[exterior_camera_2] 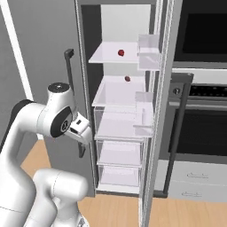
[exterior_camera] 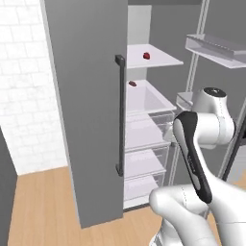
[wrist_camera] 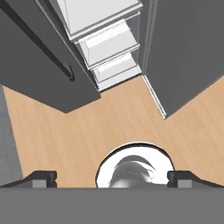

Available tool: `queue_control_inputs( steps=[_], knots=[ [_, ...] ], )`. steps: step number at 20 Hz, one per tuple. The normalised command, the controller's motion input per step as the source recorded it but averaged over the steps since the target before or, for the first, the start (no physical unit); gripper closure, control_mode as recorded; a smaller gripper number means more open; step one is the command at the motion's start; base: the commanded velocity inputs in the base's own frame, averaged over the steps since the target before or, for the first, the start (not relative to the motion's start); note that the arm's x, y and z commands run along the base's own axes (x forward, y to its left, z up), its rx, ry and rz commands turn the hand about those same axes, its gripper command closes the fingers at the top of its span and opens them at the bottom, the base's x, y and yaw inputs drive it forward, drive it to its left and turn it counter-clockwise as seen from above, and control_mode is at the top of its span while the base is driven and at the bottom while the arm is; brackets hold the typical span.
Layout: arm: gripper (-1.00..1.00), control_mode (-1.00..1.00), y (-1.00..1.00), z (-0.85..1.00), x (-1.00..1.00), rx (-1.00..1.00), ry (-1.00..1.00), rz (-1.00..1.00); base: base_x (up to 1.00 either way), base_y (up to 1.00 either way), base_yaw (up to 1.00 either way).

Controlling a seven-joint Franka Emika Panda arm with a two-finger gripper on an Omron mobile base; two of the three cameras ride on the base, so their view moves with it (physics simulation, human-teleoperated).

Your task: Take the strawberry from the fridge and place it on top of the pancake, located on the dining counter.

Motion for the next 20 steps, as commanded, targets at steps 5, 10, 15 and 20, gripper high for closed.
queue_control_inputs(
  steps=[5, 10, 15, 20],
  knots=[
    [-1.00, 1.00, 0.00, 0.00, 0.00, 0.00, 0.00, 0.00, 0.04, 0.38, -0.31],
    [-1.00, 1.00, 0.00, 0.00, 0.00, 0.00, 0.00, 0.00, 0.42, 0.12, -0.06],
    [-1.00, 1.00, 0.00, 0.00, 0.00, 0.00, 0.00, 0.00, 0.65, 0.00, 0.00],
    [-1.00, 1.00, 0.00, 0.00, 0.00, 0.00, 0.00, 0.00, 0.71, 0.00, 0.00]
  ],
)
